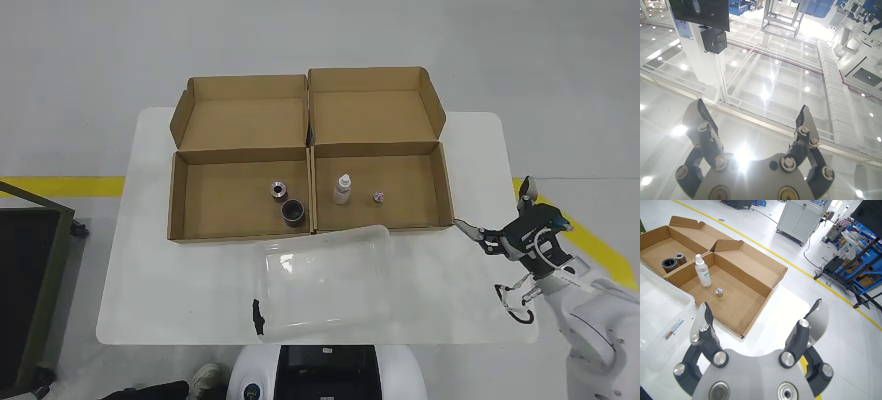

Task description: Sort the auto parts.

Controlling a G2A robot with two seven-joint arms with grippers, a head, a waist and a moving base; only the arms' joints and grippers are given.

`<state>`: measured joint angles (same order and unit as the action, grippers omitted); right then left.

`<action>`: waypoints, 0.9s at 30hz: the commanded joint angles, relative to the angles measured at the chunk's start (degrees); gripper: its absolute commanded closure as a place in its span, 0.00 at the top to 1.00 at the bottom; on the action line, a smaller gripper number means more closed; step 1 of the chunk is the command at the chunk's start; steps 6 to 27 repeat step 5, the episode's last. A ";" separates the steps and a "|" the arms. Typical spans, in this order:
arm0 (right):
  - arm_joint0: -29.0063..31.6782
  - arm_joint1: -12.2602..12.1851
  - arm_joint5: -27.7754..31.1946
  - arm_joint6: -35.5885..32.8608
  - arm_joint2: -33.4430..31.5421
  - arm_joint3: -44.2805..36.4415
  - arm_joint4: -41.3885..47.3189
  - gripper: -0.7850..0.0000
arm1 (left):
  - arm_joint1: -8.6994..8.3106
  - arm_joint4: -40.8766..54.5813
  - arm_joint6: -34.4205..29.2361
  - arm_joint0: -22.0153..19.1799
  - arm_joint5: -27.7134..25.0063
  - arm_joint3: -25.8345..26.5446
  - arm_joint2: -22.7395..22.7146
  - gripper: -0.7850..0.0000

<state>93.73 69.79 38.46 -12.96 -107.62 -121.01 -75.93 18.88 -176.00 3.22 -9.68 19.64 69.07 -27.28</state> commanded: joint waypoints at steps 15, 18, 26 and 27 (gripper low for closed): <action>0.00 0.00 0.00 0.00 0.00 0.00 0.00 1.00 | 0.00 0.00 0.00 0.00 0.00 0.00 0.00 1.00; 0.00 0.00 0.00 0.00 0.00 0.00 0.00 1.00 | 0.00 0.00 0.00 0.00 0.00 0.00 0.00 1.00; 0.00 0.00 0.00 0.00 0.00 0.00 0.00 1.00 | 0.00 0.00 0.00 0.00 0.00 0.00 0.00 1.00; 0.00 0.00 0.00 0.00 0.00 0.00 0.00 1.00 | 0.00 0.00 0.00 0.00 0.00 0.00 0.00 1.00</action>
